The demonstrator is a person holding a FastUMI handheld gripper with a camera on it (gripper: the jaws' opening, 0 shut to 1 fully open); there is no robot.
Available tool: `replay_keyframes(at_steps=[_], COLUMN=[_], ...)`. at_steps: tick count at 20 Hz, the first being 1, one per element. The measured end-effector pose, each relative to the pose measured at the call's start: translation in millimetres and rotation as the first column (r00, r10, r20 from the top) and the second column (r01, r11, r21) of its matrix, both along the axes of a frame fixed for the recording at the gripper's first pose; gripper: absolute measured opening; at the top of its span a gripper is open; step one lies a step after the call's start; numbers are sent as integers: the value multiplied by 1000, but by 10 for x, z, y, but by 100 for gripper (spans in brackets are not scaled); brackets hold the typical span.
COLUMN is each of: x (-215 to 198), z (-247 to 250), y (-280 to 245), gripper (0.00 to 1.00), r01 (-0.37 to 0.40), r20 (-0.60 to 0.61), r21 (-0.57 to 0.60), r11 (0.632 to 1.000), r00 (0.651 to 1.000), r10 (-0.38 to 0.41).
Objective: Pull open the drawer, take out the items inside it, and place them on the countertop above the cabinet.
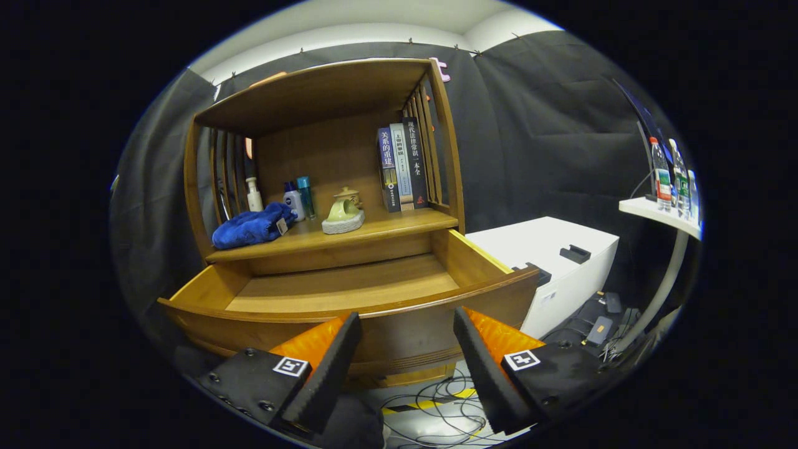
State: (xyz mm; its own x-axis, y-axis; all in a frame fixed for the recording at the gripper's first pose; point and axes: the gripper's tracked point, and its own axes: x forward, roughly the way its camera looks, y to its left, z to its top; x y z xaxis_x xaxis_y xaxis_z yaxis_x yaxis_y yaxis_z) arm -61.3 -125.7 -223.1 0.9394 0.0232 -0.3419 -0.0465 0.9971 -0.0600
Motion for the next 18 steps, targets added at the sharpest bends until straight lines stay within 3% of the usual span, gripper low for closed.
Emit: replay_keyframes(at_steps=[5,12,18], x=[153,238,648], z=[-2,2,-1], y=[-18,38,160], gripper=[97,97,97], r01=[42,14,30], r20=[11,-14,-10], r21=[-15,2,-8], r11=[999,1000,1000], r00=[999,1000,1000], r10=[-42,-14,-30])
